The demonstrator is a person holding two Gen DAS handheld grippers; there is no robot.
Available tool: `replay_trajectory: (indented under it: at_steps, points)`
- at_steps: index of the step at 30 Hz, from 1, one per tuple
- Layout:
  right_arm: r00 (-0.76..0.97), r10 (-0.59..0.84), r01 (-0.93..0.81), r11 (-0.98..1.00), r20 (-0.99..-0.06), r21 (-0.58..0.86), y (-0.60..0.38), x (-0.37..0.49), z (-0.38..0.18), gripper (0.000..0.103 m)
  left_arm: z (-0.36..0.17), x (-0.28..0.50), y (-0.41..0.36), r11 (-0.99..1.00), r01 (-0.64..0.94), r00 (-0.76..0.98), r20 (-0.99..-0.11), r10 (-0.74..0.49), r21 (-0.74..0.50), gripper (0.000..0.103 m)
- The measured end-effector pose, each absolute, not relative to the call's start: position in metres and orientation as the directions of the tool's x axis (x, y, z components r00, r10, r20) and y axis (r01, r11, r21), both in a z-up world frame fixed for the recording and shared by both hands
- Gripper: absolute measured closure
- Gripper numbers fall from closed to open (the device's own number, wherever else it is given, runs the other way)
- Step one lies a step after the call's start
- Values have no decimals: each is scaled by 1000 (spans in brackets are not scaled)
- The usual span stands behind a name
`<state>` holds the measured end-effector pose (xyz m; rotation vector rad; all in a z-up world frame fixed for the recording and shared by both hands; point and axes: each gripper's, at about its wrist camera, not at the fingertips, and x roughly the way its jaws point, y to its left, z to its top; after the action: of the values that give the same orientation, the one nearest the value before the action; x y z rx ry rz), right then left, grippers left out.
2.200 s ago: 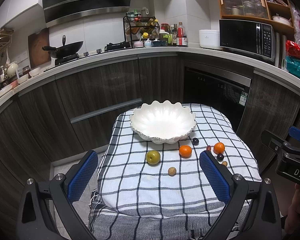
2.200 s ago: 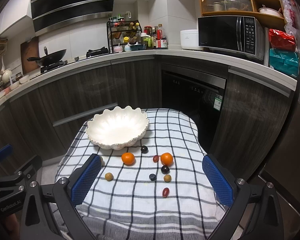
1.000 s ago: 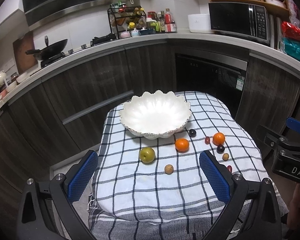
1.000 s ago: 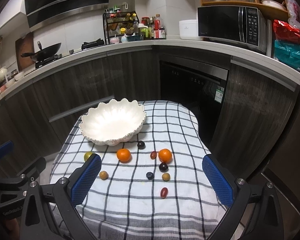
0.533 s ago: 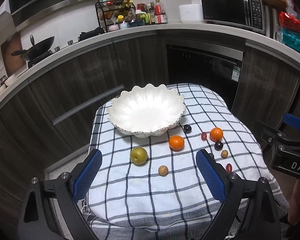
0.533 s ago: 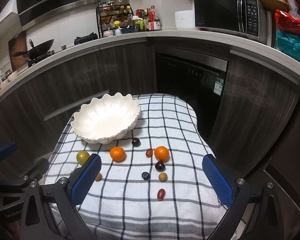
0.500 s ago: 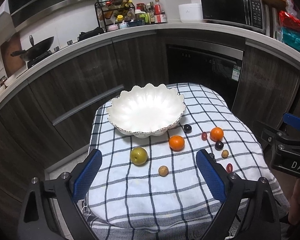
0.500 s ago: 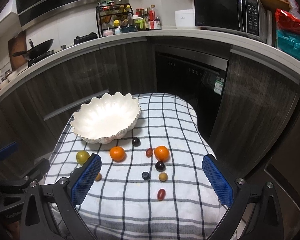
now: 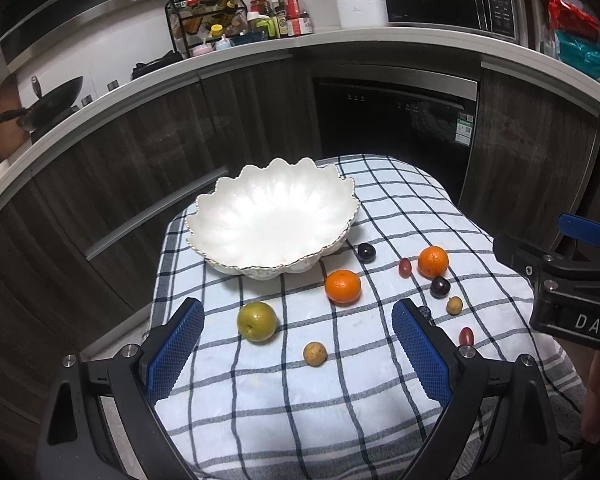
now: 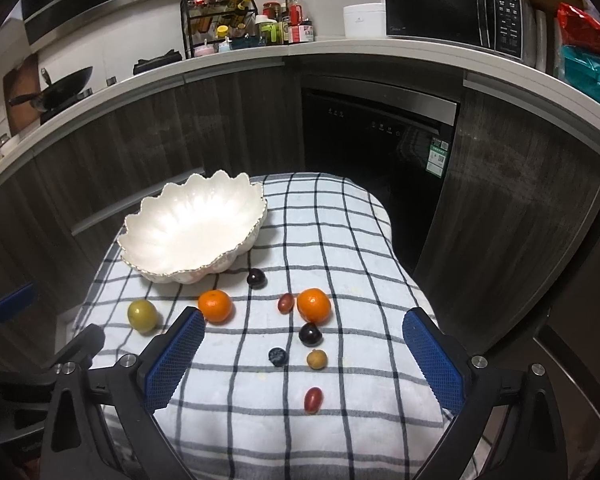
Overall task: Organize fruits
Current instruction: 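Lower the left tool to the small brown fruit while the right tool approaches the red grape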
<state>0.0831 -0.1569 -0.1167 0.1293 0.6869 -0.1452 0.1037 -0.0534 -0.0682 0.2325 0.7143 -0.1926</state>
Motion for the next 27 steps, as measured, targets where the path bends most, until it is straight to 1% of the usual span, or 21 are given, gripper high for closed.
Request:
replay_trajectory:
  at_steps: [2,6,11,17,21,27]
  points:
    - [759,-89,175,982,-645,71,-158,86,-121,7,-73,107,-55,955,260,738,-667,-102,142,6]
    - [750,-92,185,980,-655,73,-161,92,-131,11,-84,112,-58,950,275,734,-670,-108,147,12]
    - [732,-88,177,982,-676,63,-158,99,-145,15,-102,115,-58,948,284,716,-689,-108,147,14]
    - [708,-80,160,986,-702,50,-151,103,-162,18,-123,122,-58,947,284,702,-705,-99,150,21]
    - [693,-71,148,988,-718,45,-148,105,-173,25,-140,127,-60,944,293,680,-726,-97,149,27]
    - [664,-65,145,989,-745,43,-145,107,-186,29,-155,130,-58,946,292,654,-751,-91,139,31]
